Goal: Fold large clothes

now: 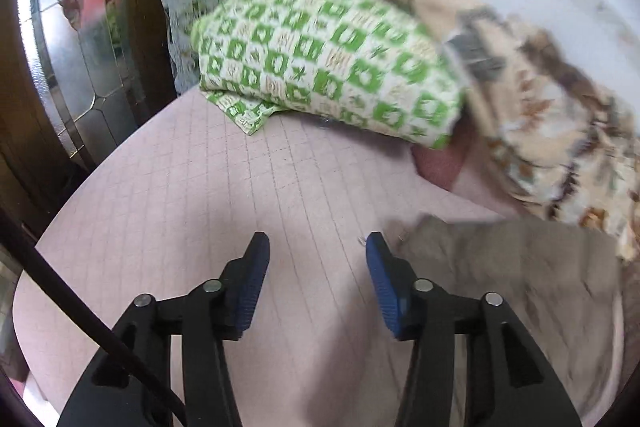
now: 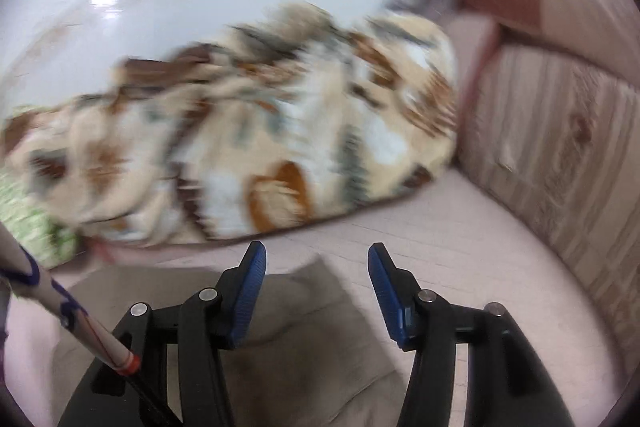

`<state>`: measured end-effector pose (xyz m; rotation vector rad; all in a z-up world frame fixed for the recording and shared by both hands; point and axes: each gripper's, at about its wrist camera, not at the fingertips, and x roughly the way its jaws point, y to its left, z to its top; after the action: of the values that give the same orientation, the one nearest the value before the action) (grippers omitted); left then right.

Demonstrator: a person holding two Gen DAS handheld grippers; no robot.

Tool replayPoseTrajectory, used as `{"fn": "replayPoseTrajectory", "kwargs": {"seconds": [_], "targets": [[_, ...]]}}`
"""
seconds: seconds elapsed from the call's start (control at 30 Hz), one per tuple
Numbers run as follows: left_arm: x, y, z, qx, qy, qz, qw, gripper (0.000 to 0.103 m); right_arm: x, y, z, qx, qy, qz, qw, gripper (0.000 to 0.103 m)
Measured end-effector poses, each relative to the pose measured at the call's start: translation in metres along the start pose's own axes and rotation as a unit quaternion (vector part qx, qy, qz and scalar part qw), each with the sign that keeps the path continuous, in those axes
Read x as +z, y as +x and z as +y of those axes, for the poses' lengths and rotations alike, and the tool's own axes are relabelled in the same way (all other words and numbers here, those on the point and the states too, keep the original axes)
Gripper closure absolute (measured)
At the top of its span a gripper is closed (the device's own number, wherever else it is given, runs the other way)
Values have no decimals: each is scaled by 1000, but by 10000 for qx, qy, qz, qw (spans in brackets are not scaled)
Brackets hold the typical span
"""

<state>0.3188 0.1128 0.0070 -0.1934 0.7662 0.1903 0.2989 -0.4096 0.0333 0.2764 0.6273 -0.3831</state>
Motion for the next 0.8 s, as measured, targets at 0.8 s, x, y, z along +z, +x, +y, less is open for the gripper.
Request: {"fn": "replayPoseTrajectory", "kwargs": {"seconds": [0.8], "targets": [[-127, 7, 10, -825, 80, 712, 9940, 35, -112, 146, 181, -283, -1238, 1200, 9846, 60]]}}
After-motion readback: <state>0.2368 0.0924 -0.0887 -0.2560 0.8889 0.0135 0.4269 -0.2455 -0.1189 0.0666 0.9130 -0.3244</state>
